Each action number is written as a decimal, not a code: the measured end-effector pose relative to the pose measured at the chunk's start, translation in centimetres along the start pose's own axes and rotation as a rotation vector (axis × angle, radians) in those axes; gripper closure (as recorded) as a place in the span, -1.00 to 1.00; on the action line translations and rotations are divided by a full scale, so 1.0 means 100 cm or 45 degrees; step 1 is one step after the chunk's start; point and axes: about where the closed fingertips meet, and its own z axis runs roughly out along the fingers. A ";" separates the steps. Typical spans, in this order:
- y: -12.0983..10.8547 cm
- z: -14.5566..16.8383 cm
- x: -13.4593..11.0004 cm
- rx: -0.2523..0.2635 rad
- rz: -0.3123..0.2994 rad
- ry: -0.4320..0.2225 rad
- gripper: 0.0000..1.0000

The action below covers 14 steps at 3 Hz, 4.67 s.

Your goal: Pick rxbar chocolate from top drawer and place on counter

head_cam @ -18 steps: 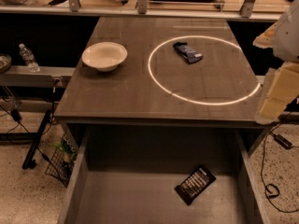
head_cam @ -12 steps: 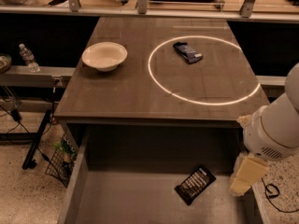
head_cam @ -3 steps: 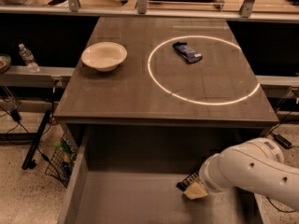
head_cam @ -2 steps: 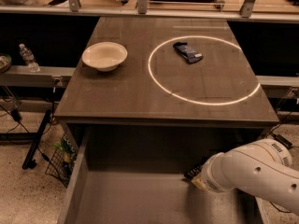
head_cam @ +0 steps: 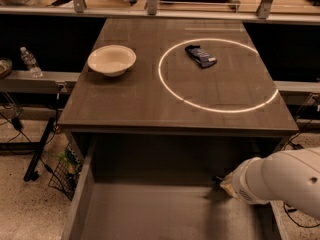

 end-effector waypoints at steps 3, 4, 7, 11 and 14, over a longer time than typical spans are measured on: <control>-0.058 -0.140 -0.015 0.081 -0.032 -0.097 1.00; -0.093 -0.194 -0.048 0.121 -0.074 -0.161 1.00; -0.156 -0.250 -0.153 0.230 -0.207 -0.268 1.00; -0.105 -0.088 -0.175 -0.026 -0.268 -0.312 0.17; -0.108 -0.104 -0.165 -0.087 -0.298 -0.321 -1.00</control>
Offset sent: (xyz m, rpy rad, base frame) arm -0.0093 -0.0614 0.1592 0.0297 -0.1027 0.0141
